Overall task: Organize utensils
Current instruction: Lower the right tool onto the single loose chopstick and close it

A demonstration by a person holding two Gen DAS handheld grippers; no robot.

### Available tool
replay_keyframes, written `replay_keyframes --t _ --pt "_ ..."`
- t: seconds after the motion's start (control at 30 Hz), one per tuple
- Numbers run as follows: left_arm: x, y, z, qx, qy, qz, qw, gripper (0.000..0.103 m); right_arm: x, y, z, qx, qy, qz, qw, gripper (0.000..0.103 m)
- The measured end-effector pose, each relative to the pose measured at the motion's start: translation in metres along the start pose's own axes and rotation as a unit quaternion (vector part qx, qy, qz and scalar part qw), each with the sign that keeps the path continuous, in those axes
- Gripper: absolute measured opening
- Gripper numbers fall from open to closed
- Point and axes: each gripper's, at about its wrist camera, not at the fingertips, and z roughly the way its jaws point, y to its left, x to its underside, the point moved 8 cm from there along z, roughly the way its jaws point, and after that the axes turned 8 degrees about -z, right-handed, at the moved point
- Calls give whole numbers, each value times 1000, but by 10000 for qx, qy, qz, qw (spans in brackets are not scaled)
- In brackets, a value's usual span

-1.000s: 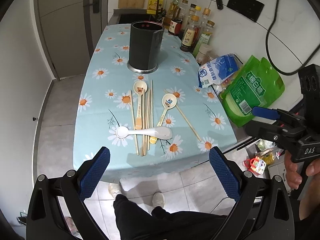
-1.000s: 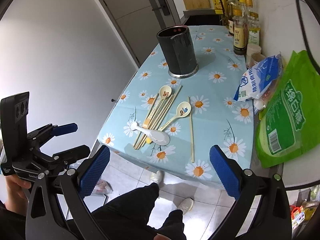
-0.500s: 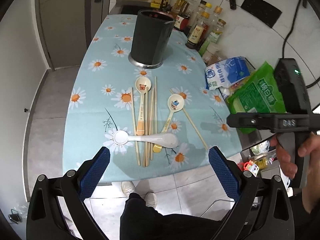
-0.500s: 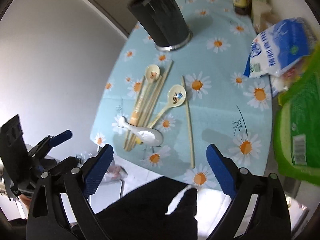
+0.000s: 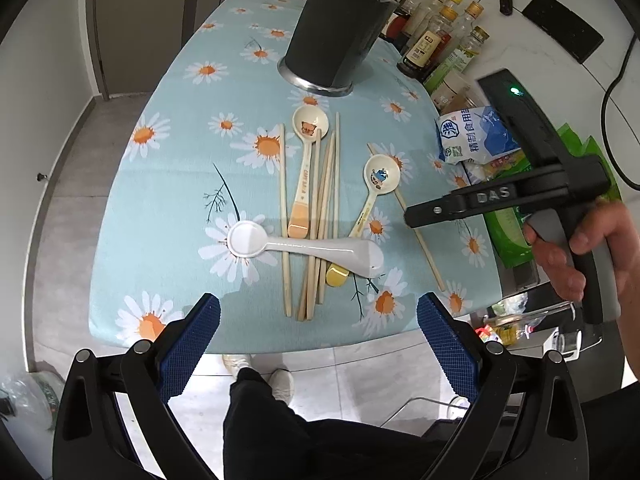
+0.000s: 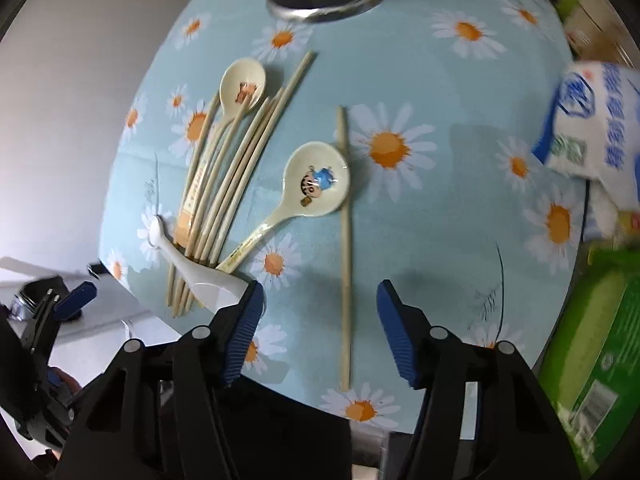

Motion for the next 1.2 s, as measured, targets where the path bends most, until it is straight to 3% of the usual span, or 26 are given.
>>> replay_keyframes --t 0.2,0.3,0.37,0.57,0.7,0.73,1.2 --pt "0 13 3 78 25 -150 9999 95 -12 4 12 593 392 -209 9973 50" --pt "-3 17 4 118 60 -154 9998 94 -18 1 18 716 537 -187 9958 45" --pt "-4 19 7 108 142 -140 9997 87 -19 -1 25 723 634 -88 9953 41" --pt "-14 23 10 89 242 -84 9996 87 -22 -2 27 960 667 -148 9930 28" --pt "-20 25 10 99 271 -85 9995 86 -22 5 32 1170 624 -103 9911 15" --pt "-21 24 12 109 310 -53 9994 86 -22 3 32 1189 592 -49 9911 7" --pt "-47 10 28 -193 709 300 9968 80 -8 -35 21 368 57 520 9980 6"
